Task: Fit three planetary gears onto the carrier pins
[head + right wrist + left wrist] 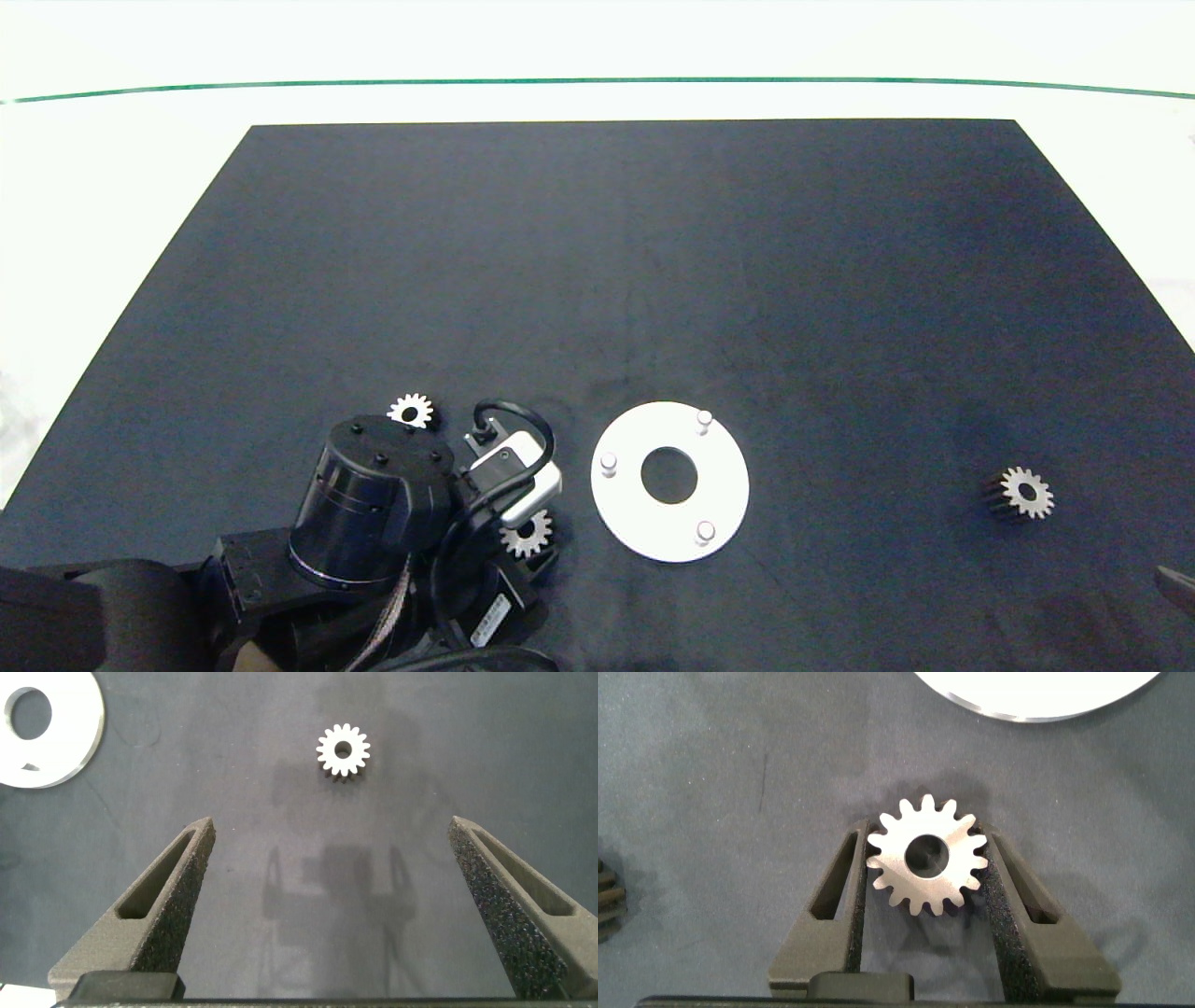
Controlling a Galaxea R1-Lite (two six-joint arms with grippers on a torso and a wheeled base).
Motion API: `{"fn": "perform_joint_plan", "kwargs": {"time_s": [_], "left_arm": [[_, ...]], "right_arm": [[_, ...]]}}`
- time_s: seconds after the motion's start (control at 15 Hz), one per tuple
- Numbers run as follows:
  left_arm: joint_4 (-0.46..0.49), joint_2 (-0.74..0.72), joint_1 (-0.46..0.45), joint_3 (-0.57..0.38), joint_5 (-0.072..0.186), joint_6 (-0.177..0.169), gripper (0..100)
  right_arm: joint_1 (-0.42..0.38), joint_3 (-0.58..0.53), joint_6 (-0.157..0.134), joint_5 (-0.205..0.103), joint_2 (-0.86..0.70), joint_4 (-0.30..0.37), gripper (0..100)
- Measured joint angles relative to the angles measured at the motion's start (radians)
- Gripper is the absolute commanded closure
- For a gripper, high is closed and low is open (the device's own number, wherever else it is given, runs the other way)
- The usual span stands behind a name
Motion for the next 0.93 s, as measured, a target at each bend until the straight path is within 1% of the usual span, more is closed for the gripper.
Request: {"fn": "perform_joint_plan", "kwargs": {"time_s": [0.2,0.33,0.47,0.6,0.8,0.93], "left_arm": [[0.020,-0.043,-0.009,-0.007,0.000,0.002,78],[0.056,-0.088,-0.015,-0.010,0.000,0.003,78],[0.113,-0.140,-0.035,-0.019,0.006,0.004,78],[0.163,-0.185,-0.092,-0.032,0.037,0.004,78],[0.177,-0.213,-0.177,-0.062,0.100,0.004,78],[0.178,-0.205,-0.203,-0.089,0.125,0.003,78]], "right_arm": [[0.004,0.000,0.000,0.000,0.000,-0.001,0],[0.004,-0.001,0.000,0.001,-0.001,-0.001,0],[0.005,-0.003,0.000,0.002,-0.006,-0.001,0],[0.005,0.003,0.001,0.001,-0.020,0.002,0],[0.002,0.011,0.003,-0.005,-0.056,0.004,0],[0.000,0.014,0.004,-0.007,-0.079,0.006,0]]}}
